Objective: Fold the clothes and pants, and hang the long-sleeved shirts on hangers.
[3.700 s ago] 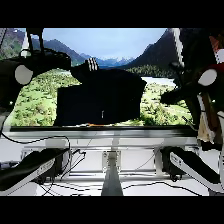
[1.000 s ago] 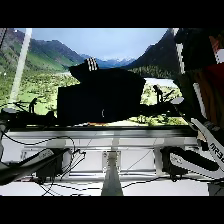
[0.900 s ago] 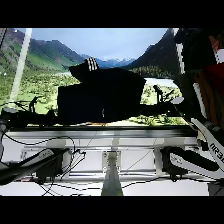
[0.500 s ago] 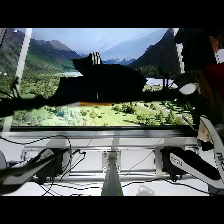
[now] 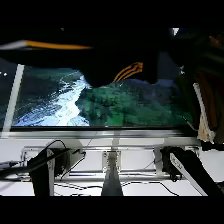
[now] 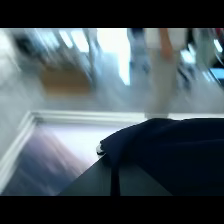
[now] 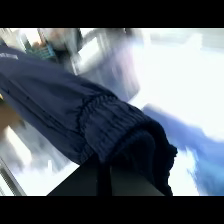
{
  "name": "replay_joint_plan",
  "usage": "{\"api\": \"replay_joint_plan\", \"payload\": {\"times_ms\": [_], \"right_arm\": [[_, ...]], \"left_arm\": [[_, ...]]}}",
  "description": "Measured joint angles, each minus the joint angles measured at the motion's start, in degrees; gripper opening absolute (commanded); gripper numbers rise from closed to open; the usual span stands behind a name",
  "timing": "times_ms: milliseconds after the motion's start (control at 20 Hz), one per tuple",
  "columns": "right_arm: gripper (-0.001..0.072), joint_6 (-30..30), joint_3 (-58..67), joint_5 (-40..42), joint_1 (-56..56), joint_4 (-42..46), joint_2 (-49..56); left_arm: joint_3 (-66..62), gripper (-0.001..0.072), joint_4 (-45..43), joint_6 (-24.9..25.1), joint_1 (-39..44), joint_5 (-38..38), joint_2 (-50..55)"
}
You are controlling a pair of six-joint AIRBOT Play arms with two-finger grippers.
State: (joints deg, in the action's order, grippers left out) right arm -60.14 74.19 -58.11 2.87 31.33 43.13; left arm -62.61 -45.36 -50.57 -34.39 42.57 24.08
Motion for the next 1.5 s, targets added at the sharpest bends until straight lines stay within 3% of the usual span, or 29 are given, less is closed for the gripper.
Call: {"api": "replay_joint_plan", "payload": {"times_ms": [250,450,600,850,1000,1250,1500], "right_arm": [[0.0029,-7.91,4.39,-1.73,0.00,-2.93,-6.03],[0.0030,-16.63,3.82,-5.44,0.00,4.61,-2.82],[0.0030,-19.47,-0.98,-5.95,0.00,8.48,3.85],[0.0030,-20.48,-10.25,1.81,0.00,12.59,20.00],[0.0031,-20.63,-12.17,5.92,0.00,14.12,27.87],[0.0030,-19.12,-11.32,9.33,-0.20,22.51,32.59],[0.0029,-18.43,-5.35,2.08,-4.11,30.73,33.53]], "left_arm": [[-1.03,0.0008,-1.33,-1.16,0.00,-6.60,-7.74],[-0.90,0.0006,-0.83,-2.43,1.01,3.58,0.94],[0.28,0.0006,-1.68,-2.95,6.75,8.79,13.64],[1.11,0.0007,-11.17,-6.95,22.49,6.62,35.98],[1.22,0.0007,-13.55,-10.16,28.20,4.39,41.94],[1.25,0.0006,-15.45,-15.63,31.45,8.09,39.45],[1.77,0.0007,-15.89,-23.23,33.14,20.74,31.10]]}}
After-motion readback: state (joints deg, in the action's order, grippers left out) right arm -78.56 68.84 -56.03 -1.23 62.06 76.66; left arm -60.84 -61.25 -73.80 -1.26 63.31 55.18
